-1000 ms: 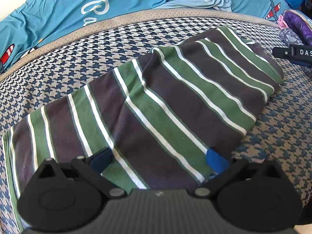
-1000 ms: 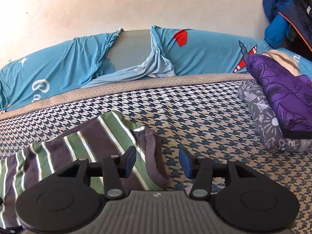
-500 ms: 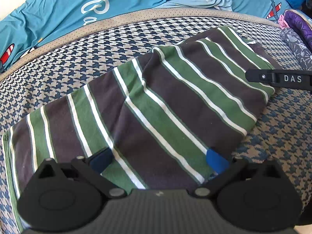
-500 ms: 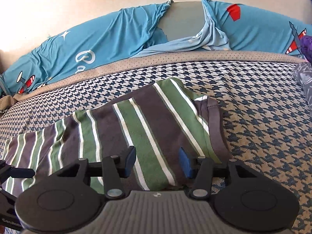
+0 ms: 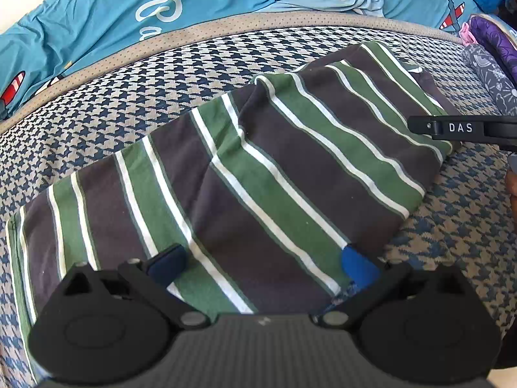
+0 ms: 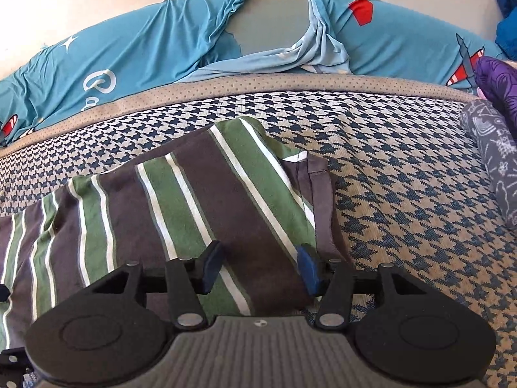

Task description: Fold clothes

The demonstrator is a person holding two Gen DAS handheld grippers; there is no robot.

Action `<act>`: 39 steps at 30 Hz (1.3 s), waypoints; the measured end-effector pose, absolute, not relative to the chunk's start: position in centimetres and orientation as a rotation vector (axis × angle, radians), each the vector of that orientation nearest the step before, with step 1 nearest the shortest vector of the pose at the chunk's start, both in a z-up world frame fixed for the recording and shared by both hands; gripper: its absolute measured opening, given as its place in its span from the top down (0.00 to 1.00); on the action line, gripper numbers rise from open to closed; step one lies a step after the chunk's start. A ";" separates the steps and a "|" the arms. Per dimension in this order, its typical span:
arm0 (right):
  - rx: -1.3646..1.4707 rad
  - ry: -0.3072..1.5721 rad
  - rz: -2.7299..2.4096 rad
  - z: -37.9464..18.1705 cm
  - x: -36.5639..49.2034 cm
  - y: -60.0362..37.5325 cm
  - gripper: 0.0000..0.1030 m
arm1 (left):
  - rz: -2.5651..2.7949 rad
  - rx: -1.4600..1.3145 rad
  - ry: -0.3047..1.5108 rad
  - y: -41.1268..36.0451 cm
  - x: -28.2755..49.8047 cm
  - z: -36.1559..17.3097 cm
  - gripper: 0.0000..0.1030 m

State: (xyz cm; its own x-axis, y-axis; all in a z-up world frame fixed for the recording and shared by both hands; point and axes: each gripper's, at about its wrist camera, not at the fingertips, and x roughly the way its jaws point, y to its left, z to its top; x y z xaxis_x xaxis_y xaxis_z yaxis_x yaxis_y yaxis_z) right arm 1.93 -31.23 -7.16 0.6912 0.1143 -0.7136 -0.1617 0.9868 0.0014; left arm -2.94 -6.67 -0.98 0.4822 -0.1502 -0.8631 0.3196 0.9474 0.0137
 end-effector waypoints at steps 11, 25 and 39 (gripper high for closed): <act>-0.152 0.765 0.132 -6.6 0.8 -30.0 0.44 | -0.261 0.169 1.027 -6.4 -4.2 -0.5 0.00; -0.190 0.684 0.255 -6.4 -3.8 -26.6 0.44 | -0.192 0.116 1.020 -4.1 -5.7 0.1 0.00; -0.219 0.751 0.225 -7.1 -5.0 -25.8 0.33 | -0.175 0.114 1.023 -3.2 -7.8 -0.4 0.00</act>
State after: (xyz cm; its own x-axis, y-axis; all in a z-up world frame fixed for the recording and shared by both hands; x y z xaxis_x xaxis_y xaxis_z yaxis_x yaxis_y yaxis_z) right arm -5.03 -25.81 -7.06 0.7096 0.1229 -0.6938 -0.2786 0.9534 -0.1161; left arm -7.77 -3.22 -0.43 0.5089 -0.0913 -0.8560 0.1980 0.9801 0.0132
